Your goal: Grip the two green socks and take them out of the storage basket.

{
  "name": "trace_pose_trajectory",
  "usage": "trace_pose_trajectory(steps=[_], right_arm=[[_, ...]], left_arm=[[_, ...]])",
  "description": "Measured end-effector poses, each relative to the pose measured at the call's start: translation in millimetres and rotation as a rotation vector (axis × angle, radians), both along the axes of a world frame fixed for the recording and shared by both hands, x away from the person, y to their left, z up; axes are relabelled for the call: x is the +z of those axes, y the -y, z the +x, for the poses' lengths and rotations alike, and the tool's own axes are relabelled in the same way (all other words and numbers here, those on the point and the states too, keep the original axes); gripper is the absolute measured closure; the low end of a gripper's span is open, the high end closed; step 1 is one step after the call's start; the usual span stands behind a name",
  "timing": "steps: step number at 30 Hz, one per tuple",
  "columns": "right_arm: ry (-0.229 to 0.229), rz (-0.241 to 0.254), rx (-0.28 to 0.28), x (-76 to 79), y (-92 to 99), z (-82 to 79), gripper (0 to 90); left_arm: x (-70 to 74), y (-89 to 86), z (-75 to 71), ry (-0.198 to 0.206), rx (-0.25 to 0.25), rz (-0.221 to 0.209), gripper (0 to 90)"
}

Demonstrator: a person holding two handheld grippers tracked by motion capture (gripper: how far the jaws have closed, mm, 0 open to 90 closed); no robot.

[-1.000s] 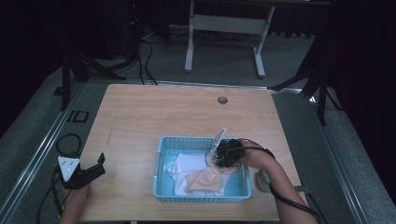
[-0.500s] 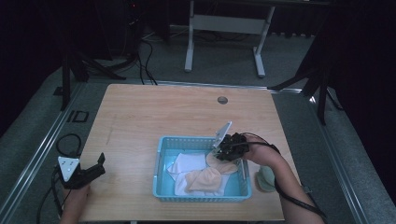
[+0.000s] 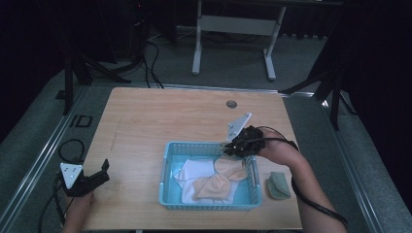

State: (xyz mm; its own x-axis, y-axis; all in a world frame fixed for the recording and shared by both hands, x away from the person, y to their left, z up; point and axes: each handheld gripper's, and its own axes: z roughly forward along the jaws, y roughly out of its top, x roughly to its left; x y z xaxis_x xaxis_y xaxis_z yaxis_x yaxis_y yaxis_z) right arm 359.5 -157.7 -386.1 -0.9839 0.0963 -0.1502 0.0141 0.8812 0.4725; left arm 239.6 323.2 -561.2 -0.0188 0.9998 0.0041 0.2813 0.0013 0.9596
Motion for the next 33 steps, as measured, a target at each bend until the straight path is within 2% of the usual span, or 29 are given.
trace_pose_trajectory(steps=[8, 17, 18, 21, 22, 24, 27, 31, 33], right_arm=[[0.038, 0.026, -0.048, 17.9, 24.6, 4.3, 80.4], [0.056, 0.031, -0.141, 16.7, 64.2, 11.1, 80.4], [0.052, 0.032, -0.176, 13.7, 76.8, 13.6, 80.4], [0.049, 0.038, -0.222, 7.5, 94.0, 17.7, 80.4], [0.049, 0.038, -0.222, 7.5, 94.0, 17.7, 80.4], [0.038, 0.027, -0.268, -1.5, 110.0, 22.8, 80.4], [0.024, 0.032, -0.3, -10.3, 120.9, 27.0, 80.4], [0.04, 0.059, -0.338, -25.4, 132.1, 33.0, 80.3], [0.023, 0.067, -0.354, -36.2, 135.4, 36.2, 80.3]], left_arm=[[0.0, 0.3, 0.1, 0.0, 0.002, 0.0, 0.4], [0.1, 0.6, 0.1, -0.002, 0.003, 0.005, 0.4], [0.1, 0.6, 0.1, -0.003, 0.003, 0.005, 0.5], [0.1, 0.7, 0.1, -0.003, 0.003, 0.006, 0.4], [0.1, 0.7, 0.1, -0.003, 0.003, 0.006, 0.4], [0.1, 0.7, 0.1, -0.003, 0.002, 0.006, 0.4], [0.1, 0.7, 0.3, -0.004, 0.002, 0.006, 0.4], [0.1, 0.8, 0.3, -0.004, 0.003, 0.006, 0.4], [0.1, 0.7, 0.3, -0.004, 0.003, 0.006, 0.4]])
